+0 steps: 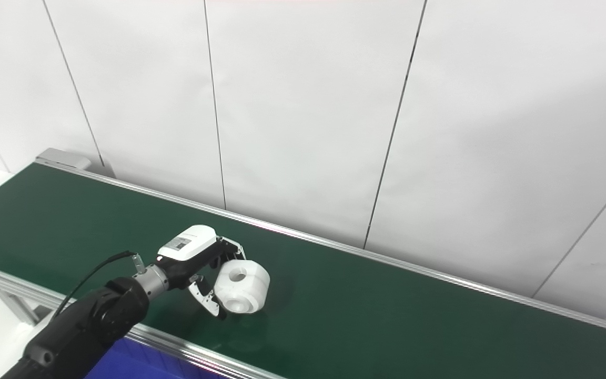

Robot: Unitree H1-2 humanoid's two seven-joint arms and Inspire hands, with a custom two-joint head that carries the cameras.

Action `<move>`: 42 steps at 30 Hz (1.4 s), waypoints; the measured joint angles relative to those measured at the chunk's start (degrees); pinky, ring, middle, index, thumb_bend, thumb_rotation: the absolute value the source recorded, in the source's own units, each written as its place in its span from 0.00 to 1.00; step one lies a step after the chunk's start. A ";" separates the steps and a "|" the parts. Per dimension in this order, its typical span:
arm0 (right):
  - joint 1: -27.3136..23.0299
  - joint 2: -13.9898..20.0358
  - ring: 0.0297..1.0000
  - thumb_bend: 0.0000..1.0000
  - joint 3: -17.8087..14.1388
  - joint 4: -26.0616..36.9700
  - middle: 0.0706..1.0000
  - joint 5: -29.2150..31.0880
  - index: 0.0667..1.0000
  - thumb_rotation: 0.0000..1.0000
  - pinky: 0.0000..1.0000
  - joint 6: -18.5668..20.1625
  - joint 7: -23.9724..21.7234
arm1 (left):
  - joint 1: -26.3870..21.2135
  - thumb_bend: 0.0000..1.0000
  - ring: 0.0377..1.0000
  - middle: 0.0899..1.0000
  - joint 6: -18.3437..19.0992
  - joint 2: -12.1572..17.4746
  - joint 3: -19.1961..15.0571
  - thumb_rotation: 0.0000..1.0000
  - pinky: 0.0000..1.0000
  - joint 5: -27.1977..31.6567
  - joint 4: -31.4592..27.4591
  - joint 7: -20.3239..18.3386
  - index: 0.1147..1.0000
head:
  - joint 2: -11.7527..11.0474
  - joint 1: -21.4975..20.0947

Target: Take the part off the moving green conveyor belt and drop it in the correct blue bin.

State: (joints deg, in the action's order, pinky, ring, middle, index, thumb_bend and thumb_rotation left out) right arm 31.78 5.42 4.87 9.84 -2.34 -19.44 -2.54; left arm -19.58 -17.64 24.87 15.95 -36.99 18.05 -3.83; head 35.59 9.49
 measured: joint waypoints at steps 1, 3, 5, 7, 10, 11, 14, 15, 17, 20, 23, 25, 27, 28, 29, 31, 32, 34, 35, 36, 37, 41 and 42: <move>0.01 0.14 1.00 0.84 -0.10 0.12 1.00 0.16 1.00 1.00 1.00 0.02 -0.05 | 0.22 0.52 0.41 0.45 0.09 0.03 -0.21 0.00 0.36 0.52 -1.20 -0.16 0.41 | 0.00 0.26; -0.01 0.48 1.00 0.82 -0.30 1.02 1.00 0.62 1.00 1.00 1.00 0.26 -0.30 | 1.43 0.52 0.40 0.44 0.32 0.69 -1.23 0.00 0.35 1.00 -5.75 -1.67 0.42 | 1.93 2.45; 0.00 0.76 1.00 0.79 -0.60 1.97 1.00 0.74 1.00 1.00 1.00 0.28 -0.43 | 2.77 0.52 0.40 0.44 0.31 2.08 -1.84 0.00 0.35 1.76 -10.86 -3.06 0.42 | 2.89 3.42; -0.07 1.26 1.00 0.75 -0.85 2.55 1.00 1.19 1.00 1.00 1.00 0.44 -0.71 | 4.41 0.52 0.41 0.45 0.94 3.82 -3.19 0.00 0.36 2.07 -16.19 -4.91 0.41 | 3.52 3.96; -0.09 1.96 1.00 0.79 -1.16 4.26 1.00 2.14 1.00 1.00 1.00 3.06 -1.18 | 7.35 0.52 0.42 0.45 2.06 6.22 -5.24 0.00 0.37 2.85 -21.02 -7.12 0.41 | 5.63 5.19; -0.08 2.05 1.00 0.80 -1.30 5.08 1.00 2.52 1.00 1.00 1.00 3.93 -1.25 | 8.27 0.52 0.43 0.45 2.39 6.83 -5.73 0.00 0.38 2.99 -21.94 -7.76 0.41 | 6.50 5.45; -0.25 2.15 1.00 0.79 -1.58 7.25 1.00 3.19 1.00 1.00 1.00 5.52 -1.45 | 11.29 0.52 0.46 0.46 2.96 9.03 -6.74 0.00 0.41 3.05 -24.31 -10.57 0.39 | 8.17 5.27; -0.28 2.15 1.00 0.79 -1.65 7.50 1.00 3.26 1.00 1.00 1.00 6.03 -1.54 | 12.34 0.52 0.46 0.47 2.99 9.99 -6.91 0.00 0.41 3.06 -25.30 -11.55 0.39 | 8.96 5.01; -0.23 2.19 1.00 0.80 -1.69 7.96 1.00 3.28 1.00 1.00 1.00 7.04 -1.66 | 13.94 0.52 0.47 0.47 2.73 11.45 -7.43 0.00 0.42 3.08 -26.40 -12.76 0.39 | 9.76 4.75; -0.21 2.21 1.00 0.81 -1.72 8.76 1.00 3.57 1.00 1.00 1.00 7.45 -2.02 | 16.55 0.52 0.48 0.48 2.38 13.96 -8.66 0.00 0.44 3.09 -28.03 -13.86 0.38 | 10.55 4.05; -0.18 2.22 1.00 0.81 -1.73 9.14 1.00 4.15 1.00 1.00 1.00 7.60 -2.35 | 19.38 0.52 0.40 0.45 1.38 15.88 -9.82 0.00 0.34 3.02 -28.95 -14.20 0.41 | 10.64 3.78; -0.22 2.26 1.00 0.81 -1.70 9.15 1.00 4.30 1.00 1.00 1.00 7.59 -2.54 | 21.33 0.52 0.38 0.44 0.02 16.56 -10.06 0.00 0.33 2.99 -28.64 -14.21 0.41 | 10.55 3.52; -0.30 2.31 0.99 0.80 -1.50 9.29 1.00 4.39 1.00 1.00 1.00 7.60 -2.88 | 23.15 0.52 0.37 0.42 -1.55 16.88 -10.13 0.00 0.32 3.00 -27.75 -14.20 0.43 | 10.37 3.25; -0.31 2.29 0.99 0.80 -1.36 9.52 1.00 4.47 1.00 1.00 1.00 7.60 -3.07 | 23.97 0.52 0.36 0.42 -2.37 17.04 -10.11 0.00 0.31 2.98 -26.88 -14.20 0.43 | 10.37 3.25; -0.35 2.29 0.98 0.80 -1.19 9.76 1.00 4.52 1.00 1.00 1.00 7.60 -3.31 | 24.73 0.52 0.37 0.43 -2.58 17.17 -10.12 0.00 0.31 2.92 -26.39 -14.20 0.42 | 10.20 2.90; -0.54 2.30 0.97 0.79 -0.89 9.95 1.00 4.51 1.00 1.00 0.99 7.59 -3.59 | 25.58 0.52 0.37 0.43 -4.31 17.64 -9.97 0.00 0.31 2.54 -24.71 -14.20 0.42 | 9.93 2.64; -0.77 2.29 0.97 0.79 -0.79 9.95 1.00 4.49 1.00 0.99 0.98 7.59 -3.70 | 25.90 0.52 0.38 0.43 -4.79 17.95 -9.80 0.00 0.32 1.65 -24.14 -14.20 0.42 | 9.85 2.11; -1.12 2.27 0.96 0.78 -0.72 9.96 1.00 4.49 1.00 0.98 0.97 7.59 -3.78 | 26.21 0.52 0.40 0.44 -5.44 18.40 -9.22 0.00 0.36 0.16 -22.89 -14.27 0.42 | 9.67 1.41; -1.17 2.27 0.96 0.77 -0.72 9.96 1.00 4.48 1.00 0.98 0.97 7.59 -3.79 | 26.31 0.52 0.42 0.44 -5.64 18.50 -8.83 0.00 0.38 -0.39 -22.55 -14.47 0.42 | 9.58 0.97; -1.12 2.24 0.96 0.77 -0.70 9.95 1.00 4.46 1.00 0.98 0.96 7.59 -3.78 | 26.23 0.52 0.42 0.44 -5.61 18.73 -7.99 0.00 0.39 -1.12 -22.30 -15.40 0.42 | 9.58 0.97; -1.11 2.24 0.96 0.76 -0.67 9.95 1.00 4.40 1.00 0.98 0.96 7.59 -3.78 | 26.19 0.52 0.42 0.44 -5.50 18.96 -7.10 0.00 0.38 -1.73 -22.18 -16.56 0.42 | 9.58 0.71; -0.72 1.88 0.96 0.73 -0.65 9.98 1.00 4.00 1.00 0.96 0.96 7.59 -3.70 | 25.00 0.52 0.46 0.46 -3.67 19.88 -2.75 0.00 0.43 -5.19 -22.08 -23.49 0.40 | 9.41 -0.44; -0.48 1.73 0.96 0.73 -0.64 10.04 1.00 4.00 1.00 0.96 0.96 7.59 -3.66 | 24.49 0.52 0.48 0.50 -3.34 19.88 -1.88 0.02 0.44 -6.43 -22.02 -24.51 0.41 | 9.41 -0.70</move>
State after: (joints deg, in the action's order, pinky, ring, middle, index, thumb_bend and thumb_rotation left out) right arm 31.30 7.15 4.23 19.88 1.67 -11.85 -6.20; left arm 4.91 -20.98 44.75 14.07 -43.42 -3.97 -28.34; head 45.00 8.79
